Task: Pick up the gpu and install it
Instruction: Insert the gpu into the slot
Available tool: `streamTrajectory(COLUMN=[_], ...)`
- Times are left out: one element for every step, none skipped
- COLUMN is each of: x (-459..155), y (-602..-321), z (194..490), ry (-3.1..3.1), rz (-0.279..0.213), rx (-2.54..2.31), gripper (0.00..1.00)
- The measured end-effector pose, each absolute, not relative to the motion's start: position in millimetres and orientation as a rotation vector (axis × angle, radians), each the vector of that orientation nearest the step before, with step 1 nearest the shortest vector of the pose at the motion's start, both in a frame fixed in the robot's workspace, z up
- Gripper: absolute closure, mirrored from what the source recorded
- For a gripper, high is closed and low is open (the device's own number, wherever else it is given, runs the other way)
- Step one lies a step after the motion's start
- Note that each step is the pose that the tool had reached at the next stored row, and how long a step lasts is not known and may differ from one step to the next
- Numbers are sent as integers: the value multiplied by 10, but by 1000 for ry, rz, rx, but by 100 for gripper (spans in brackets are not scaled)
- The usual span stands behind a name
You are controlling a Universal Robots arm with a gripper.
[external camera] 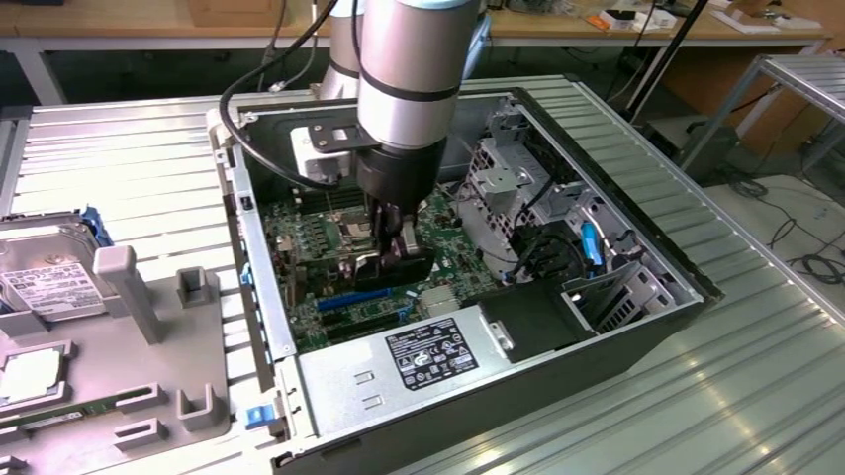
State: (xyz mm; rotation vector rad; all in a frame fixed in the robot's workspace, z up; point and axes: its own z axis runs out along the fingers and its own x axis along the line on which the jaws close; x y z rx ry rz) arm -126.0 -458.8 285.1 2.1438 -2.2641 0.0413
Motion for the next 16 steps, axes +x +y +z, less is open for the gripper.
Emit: streamTrajectory(x=[-1260,-1261,-1261,-1261,-1261,-1260,-1261,-1261,-1261,-1261,-1262,-1263,-1263,-1265,-1288,-1323], y=[-4587,-4587,-4587,-4580,-4556,-4547,-4546,-4545,-4545,-4543,-4535,-4529,-4527,-4524,-4520,-4513], z=[2836,2834,2834,2833,2832,2832,2821,2808,2796,2789,2783,2779,2777,2777,2774,2767], ry=[-2257,-2253,-2253,-2254,-2251,-2249,-2248,-2244,-2236,-2231,-2229,-2227,-2226,-2226,-2227,-2227], rz=[42,43,43,43,43,43,44,46,47,47,48,48,48,48,50,56], rx=[2152,2155,2155,2156,2158,2161,2163,2168,2176,2181,2183,2186,2187,2187,2187,2189], gripper=[73,73,73,73,73,73,73,73,73,73,73,73,73,73,73,73])
